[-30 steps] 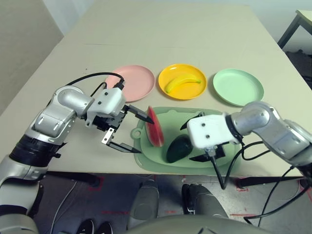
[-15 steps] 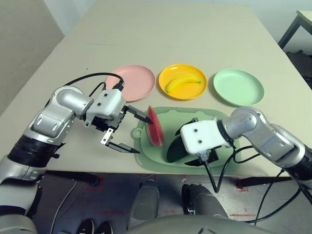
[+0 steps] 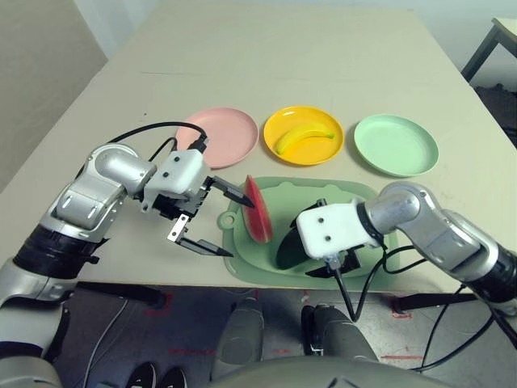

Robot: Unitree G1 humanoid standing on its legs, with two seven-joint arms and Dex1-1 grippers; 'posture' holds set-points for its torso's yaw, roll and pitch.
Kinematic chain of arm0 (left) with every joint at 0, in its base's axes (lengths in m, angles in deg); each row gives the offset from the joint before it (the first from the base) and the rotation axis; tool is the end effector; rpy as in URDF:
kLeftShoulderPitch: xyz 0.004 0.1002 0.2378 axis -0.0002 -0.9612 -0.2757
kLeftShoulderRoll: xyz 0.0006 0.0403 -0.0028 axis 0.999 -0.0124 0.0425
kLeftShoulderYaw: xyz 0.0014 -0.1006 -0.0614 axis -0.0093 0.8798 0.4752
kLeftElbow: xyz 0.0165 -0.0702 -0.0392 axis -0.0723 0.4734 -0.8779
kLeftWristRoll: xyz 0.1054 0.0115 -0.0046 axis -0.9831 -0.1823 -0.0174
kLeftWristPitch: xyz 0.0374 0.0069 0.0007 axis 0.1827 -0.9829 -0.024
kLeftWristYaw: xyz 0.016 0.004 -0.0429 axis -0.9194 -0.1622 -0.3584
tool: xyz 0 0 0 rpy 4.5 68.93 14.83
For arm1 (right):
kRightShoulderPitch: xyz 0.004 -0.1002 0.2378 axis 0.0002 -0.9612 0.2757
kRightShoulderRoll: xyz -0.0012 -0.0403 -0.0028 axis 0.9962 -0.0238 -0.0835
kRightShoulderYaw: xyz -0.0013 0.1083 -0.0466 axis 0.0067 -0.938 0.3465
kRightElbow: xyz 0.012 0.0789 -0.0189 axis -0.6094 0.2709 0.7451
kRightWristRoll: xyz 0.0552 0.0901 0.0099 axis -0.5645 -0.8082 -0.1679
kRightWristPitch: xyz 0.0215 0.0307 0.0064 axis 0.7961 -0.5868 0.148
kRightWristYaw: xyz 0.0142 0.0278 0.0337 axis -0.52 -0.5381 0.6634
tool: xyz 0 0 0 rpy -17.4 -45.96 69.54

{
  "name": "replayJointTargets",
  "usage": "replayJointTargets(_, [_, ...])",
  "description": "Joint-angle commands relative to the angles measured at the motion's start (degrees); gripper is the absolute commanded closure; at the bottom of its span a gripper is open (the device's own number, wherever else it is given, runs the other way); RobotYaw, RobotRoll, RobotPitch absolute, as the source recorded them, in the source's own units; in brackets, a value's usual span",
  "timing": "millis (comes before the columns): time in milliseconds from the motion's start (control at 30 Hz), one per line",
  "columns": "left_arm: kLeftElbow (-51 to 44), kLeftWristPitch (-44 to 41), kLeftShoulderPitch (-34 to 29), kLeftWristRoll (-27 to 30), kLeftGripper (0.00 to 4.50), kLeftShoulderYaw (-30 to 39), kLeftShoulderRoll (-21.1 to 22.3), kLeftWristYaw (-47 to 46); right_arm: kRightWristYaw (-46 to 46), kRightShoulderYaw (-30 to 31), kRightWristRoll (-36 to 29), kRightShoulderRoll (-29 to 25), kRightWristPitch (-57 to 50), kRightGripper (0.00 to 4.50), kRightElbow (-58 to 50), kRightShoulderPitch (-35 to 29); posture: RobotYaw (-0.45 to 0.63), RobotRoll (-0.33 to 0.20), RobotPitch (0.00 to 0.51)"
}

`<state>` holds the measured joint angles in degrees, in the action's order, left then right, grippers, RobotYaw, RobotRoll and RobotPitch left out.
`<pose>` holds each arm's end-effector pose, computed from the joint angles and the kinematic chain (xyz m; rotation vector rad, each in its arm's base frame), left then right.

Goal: Place the fruits into color-matched plates.

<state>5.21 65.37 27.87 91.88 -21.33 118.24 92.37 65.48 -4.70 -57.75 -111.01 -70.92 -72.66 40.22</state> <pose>0.2740 0.2456 0.2100 0.6999 0.1788 -1.7793 0.2384 -0.1172 0.1739 -1.0168 0.2980 1.6466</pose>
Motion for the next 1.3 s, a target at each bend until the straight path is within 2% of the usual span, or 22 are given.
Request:
replayJointTargets(33, [-1.5, -0.6, -0.4, -0.8, 0.0, 0.6, 0.1, 0.4, 0.4, 1.2, 0.8, 0.7, 1.1, 0.04, 1.1, -0.5, 0.23, 0.0, 0.151])
replayJointTargets(1300, [-0.9, -0.2, -0.4, -1.8, 0.0, 0.8, -0.3, 0.4, 0.9, 1.3, 4.1, 1.8, 2.2, 0.04, 5.3, 0.0, 0.22, 0.0, 0.143])
